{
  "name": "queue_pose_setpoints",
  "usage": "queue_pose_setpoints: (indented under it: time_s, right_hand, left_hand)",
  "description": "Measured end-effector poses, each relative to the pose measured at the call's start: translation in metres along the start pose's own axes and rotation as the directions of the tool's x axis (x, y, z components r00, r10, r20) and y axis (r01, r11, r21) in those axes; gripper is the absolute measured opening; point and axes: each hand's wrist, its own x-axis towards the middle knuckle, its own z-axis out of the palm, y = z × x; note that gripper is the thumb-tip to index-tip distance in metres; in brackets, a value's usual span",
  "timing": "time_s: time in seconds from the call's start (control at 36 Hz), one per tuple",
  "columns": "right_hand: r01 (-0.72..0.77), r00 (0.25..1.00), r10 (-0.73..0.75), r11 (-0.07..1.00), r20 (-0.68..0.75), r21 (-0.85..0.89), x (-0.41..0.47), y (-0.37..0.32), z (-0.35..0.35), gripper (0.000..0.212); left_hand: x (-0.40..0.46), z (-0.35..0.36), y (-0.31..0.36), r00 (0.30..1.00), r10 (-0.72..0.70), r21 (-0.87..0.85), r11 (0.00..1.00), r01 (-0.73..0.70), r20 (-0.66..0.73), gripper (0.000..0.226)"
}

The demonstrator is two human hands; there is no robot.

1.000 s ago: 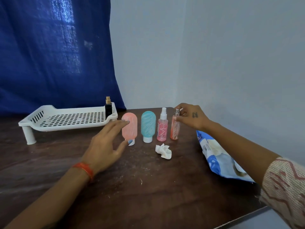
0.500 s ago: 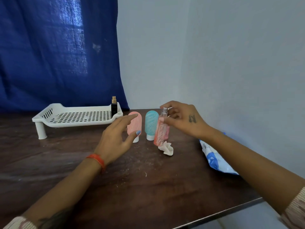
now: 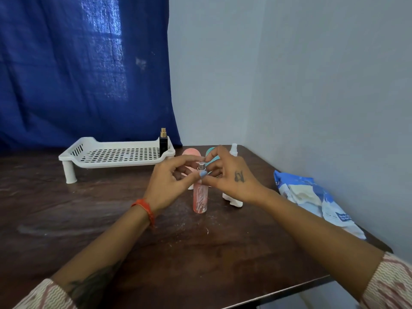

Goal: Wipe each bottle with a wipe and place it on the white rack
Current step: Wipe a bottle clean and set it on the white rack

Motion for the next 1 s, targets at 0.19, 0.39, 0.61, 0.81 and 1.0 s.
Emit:
queue_pose_setpoints:
  time_s: [0.19, 0.39, 0.61, 0.81, 1.0]
  right_hand:
    - [-0.187, 0.981, 0.176, 0.966, 0.077, 0.176, -0.004, 0.009, -0.03, 0.044]
    - [-0.234, 0.949, 0.296, 0.892, 0.11, -0.386, -0.024, 0.048, -0.025, 0.039]
    - [-0.188, 0.982, 0.185, 0.962, -0.032, -0.198, -0.014, 0.05, -0.013, 0.022]
    - [0.098, 0.993, -0.094, 0.994, -0.077, 0.054, 0.005, 0.022, 0.02, 0.026]
    - [0.179, 0.951, -0.165, 0.983, -0.262, 0.031, 0.001, 0.043, 0.047, 0.02]
  left_hand:
    - [0.003, -0.003, -0.005, 0.997, -0.08, 0.01, 0.997, 0.08, 0.023, 0.023]
    - [0.004, -0.003, -0.001, 0.99, -0.136, -0.013, 0.991, 0.136, 0.03, 0.019]
    - [0.007, -0.014, -0.006, 0.977, -0.201, -0.119, 0.971, 0.208, 0.067, 0.017]
    - [0.009, -0.018, -0.007, 0.966, -0.226, -0.184, 0.951, 0.247, 0.129, 0.018]
    - [0.008, -0.021, -0.01, 0.958, -0.249, -0.188, 0.943, 0.273, 0.139, 0.018]
